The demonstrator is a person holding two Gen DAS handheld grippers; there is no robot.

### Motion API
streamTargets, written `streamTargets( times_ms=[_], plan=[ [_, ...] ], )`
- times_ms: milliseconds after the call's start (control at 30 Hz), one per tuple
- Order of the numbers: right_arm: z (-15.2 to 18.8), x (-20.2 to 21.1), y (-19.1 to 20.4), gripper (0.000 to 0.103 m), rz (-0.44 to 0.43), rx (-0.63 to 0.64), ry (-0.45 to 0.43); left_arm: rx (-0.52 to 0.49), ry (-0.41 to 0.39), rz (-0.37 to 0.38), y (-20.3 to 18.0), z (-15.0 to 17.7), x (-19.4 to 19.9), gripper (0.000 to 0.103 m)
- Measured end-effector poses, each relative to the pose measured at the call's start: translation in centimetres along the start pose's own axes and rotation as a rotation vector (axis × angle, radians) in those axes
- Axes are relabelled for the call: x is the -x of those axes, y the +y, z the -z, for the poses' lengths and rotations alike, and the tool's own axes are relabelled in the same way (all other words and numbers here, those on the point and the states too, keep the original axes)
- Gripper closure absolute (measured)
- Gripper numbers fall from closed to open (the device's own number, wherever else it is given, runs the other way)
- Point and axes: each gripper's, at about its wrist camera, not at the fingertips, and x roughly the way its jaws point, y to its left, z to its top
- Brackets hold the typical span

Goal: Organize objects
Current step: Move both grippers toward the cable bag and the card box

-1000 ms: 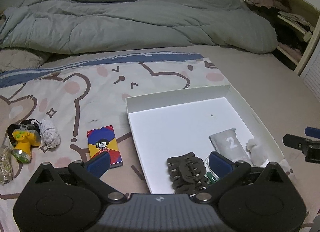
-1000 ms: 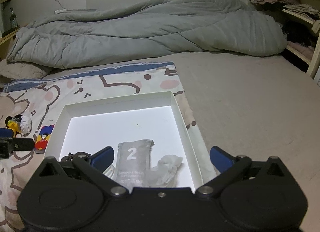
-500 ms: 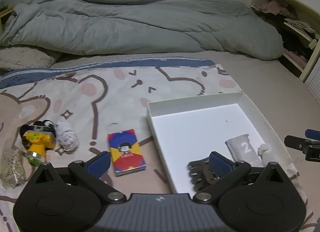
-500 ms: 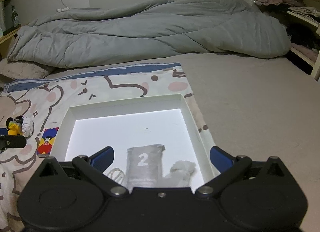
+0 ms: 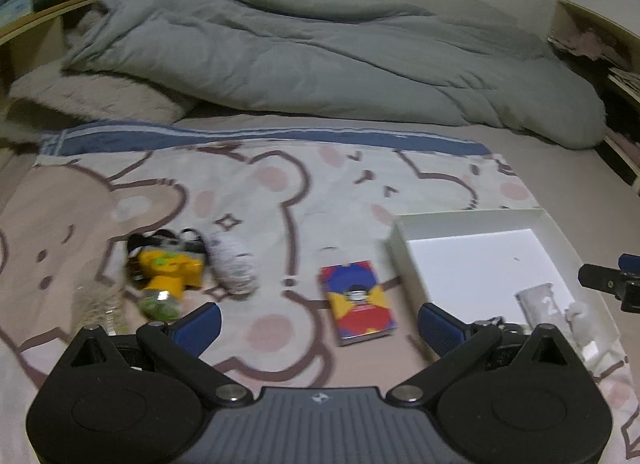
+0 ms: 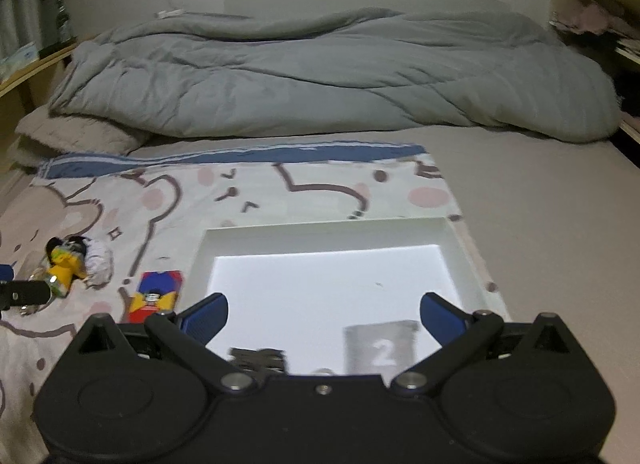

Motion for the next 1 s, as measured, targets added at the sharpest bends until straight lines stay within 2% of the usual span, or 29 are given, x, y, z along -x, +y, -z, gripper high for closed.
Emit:
streamTargets(
  times_ms=[567,1000],
  plan=[
    [-1.6,-1.4,10.1,0.000,-0.107,0.103,0.008,0.068,-0.010,-0.064,7.9,1.1,2.1,0.000],
    [-2.1,-2.2,14.0,0.000,-0.132,0.129,0.013,0.068,-0.041,-0.128,10.5,0.6,2.6,0.000]
  ],
)
